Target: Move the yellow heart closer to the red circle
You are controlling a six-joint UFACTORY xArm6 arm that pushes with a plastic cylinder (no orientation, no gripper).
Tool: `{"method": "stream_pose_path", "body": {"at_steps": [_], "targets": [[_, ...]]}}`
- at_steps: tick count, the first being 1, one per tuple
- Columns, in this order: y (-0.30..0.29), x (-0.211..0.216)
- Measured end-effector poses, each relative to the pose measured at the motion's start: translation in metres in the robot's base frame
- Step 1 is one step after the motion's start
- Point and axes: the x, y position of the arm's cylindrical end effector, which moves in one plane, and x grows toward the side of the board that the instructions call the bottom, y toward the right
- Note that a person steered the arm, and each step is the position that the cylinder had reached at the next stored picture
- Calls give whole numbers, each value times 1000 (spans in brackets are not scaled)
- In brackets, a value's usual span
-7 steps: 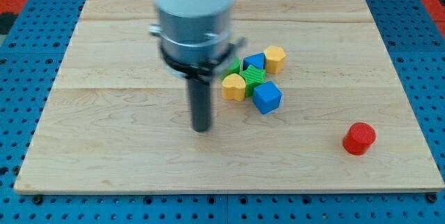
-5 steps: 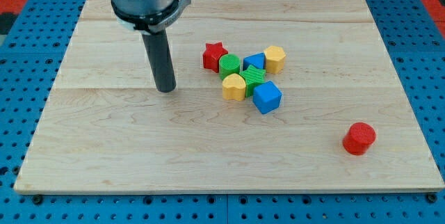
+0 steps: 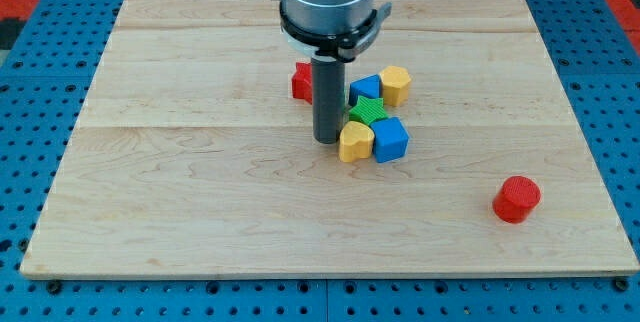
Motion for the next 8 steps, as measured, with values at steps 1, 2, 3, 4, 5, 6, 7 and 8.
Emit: {"method": "stream_pose_path", "body": {"at_steps": [1, 2, 3, 4, 5, 6, 7, 8], "targets": [[20, 0], [38, 5], [27, 16], [-14, 15], [-18, 21], [2, 29], [29, 36], [54, 50]]}}
